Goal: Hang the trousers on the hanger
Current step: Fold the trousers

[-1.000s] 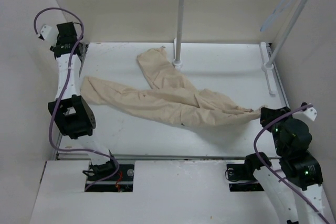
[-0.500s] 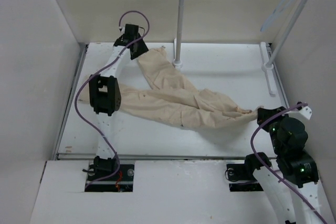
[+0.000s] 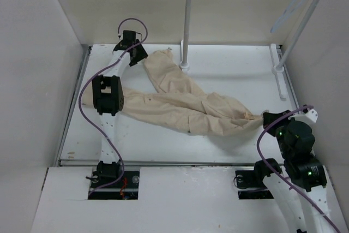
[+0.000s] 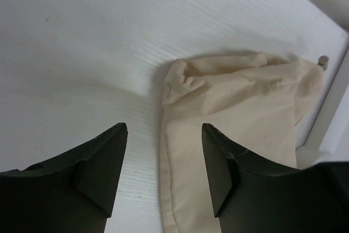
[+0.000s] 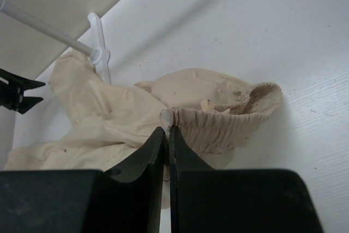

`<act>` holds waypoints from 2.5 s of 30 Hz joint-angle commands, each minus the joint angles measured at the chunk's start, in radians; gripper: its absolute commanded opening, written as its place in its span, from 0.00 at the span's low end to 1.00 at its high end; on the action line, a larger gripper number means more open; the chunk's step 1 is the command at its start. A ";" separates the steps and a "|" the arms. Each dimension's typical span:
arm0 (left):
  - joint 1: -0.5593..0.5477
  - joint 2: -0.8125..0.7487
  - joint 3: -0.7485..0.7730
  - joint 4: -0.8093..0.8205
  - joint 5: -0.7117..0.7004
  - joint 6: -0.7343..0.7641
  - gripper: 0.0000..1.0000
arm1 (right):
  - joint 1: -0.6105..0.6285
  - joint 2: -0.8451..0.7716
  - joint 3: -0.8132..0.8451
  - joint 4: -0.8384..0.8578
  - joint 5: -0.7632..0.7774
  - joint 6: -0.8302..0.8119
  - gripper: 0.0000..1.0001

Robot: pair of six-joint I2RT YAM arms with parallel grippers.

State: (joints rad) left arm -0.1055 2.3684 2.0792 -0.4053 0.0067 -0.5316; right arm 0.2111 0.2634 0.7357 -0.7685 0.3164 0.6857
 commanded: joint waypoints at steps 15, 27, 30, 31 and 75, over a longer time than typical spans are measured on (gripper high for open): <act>-0.001 0.198 0.288 -0.009 -0.002 -0.004 0.36 | 0.044 0.010 -0.016 0.095 -0.008 0.025 0.05; 0.126 0.011 0.129 0.066 -0.022 -0.157 0.02 | 0.076 0.074 -0.012 0.167 -0.043 0.038 0.05; 0.233 -0.133 0.062 0.068 -0.088 -0.179 0.02 | 0.115 0.120 -0.010 0.233 -0.042 0.041 0.04; 0.259 -0.168 0.046 0.065 -0.111 -0.179 0.02 | 0.130 0.143 0.001 0.257 -0.042 0.040 0.04; 0.463 -1.020 -0.994 0.054 -0.341 -0.274 0.36 | -0.145 0.025 -0.170 0.294 -0.013 0.100 0.04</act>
State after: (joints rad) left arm 0.2947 1.3602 1.1801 -0.2626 -0.3672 -0.7494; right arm 0.0196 0.3050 0.5560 -0.5457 0.2787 0.7994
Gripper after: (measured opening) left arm 0.369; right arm 0.110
